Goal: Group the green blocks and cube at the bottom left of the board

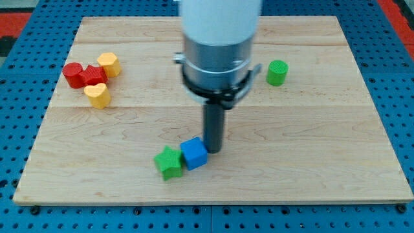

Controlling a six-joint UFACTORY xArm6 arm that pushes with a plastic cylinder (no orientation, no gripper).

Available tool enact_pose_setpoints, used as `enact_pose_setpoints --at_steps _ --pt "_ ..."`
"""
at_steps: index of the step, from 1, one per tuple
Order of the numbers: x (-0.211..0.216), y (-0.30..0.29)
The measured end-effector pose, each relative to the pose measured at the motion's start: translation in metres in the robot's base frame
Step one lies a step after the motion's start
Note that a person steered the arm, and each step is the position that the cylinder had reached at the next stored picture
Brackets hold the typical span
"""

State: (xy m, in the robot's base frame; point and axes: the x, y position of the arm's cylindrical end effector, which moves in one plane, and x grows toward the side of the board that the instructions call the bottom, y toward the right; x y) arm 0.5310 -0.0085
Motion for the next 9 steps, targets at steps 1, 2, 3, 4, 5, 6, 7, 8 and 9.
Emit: enact_pose_setpoints --at_steps 1,2,3,4,5,6,7,8,9 --pt "-0.046 0.051" --pt "-0.12 0.156" --pt "-0.19 0.235" --pt "-0.18 0.152" --pt "-0.113 0.069" --pt "-0.069 -0.007" --pt "-0.101 -0.004" --pt "-0.095 -0.059" --pt "-0.054 -0.058"
